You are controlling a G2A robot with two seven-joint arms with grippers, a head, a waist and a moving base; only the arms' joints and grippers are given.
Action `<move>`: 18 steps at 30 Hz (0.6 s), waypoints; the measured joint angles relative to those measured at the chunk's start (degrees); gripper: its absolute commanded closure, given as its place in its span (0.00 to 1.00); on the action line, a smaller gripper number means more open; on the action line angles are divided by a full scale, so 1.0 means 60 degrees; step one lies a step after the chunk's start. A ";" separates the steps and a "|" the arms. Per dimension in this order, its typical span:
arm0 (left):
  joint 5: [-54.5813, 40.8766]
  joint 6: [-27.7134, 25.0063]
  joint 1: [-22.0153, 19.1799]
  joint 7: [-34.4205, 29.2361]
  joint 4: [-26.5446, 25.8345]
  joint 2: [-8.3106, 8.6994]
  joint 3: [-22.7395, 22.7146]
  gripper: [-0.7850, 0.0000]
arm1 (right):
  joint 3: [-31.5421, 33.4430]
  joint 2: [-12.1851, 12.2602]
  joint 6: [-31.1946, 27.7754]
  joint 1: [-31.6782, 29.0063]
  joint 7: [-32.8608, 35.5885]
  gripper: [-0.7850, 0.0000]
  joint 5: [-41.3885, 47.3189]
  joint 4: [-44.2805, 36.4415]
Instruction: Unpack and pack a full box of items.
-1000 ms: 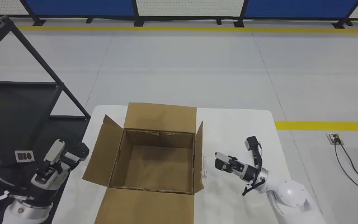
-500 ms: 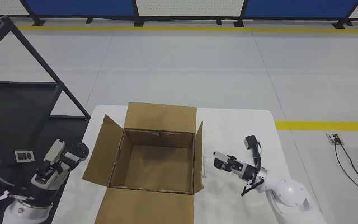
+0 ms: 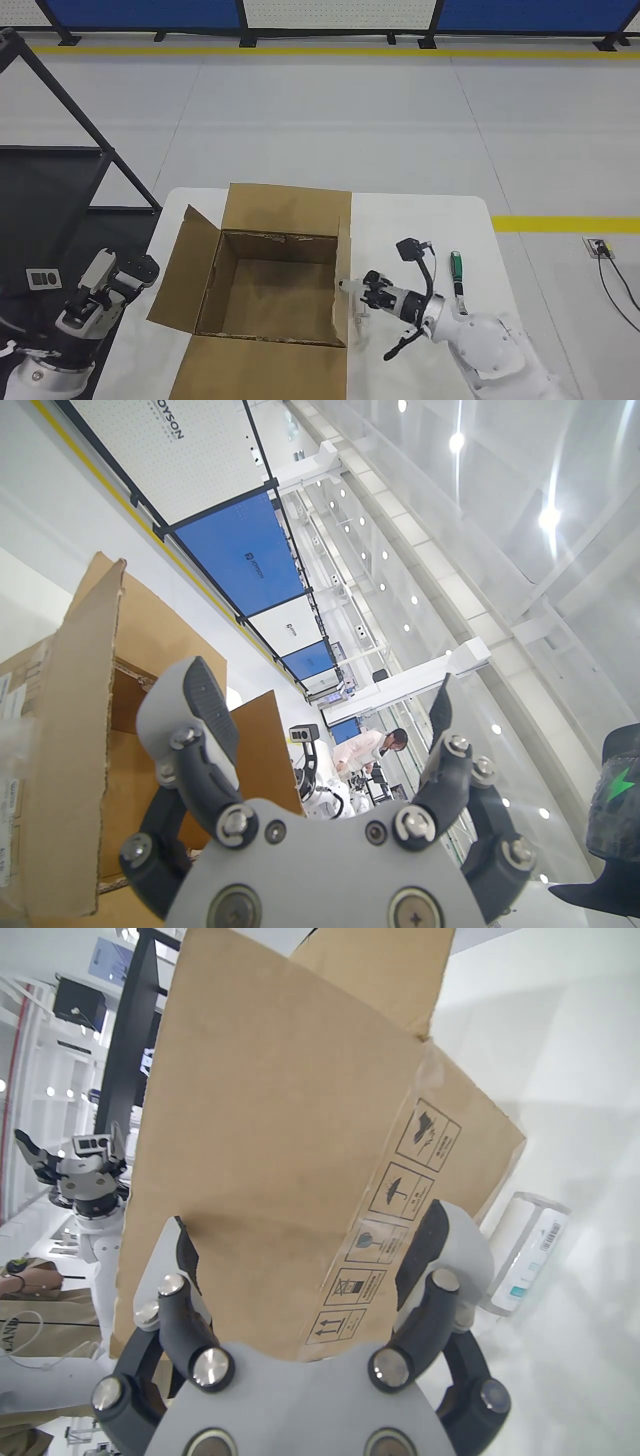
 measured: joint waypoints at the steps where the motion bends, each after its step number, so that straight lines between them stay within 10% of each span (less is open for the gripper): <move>1: 0.0000 0.0000 0.0000 0.0000 0.0000 0.0000 0.0000 0.00 | -0.0152 -0.0010 0.0103 0.0014 0.0000 0.00 -0.0234 -0.0103; 18: 0.0000 0.0000 0.0000 0.0000 0.0000 0.0000 0.0000 0.00 | -0.0697 -0.0135 0.1337 -0.0163 -0.1655 0.00 -0.2009 -0.0999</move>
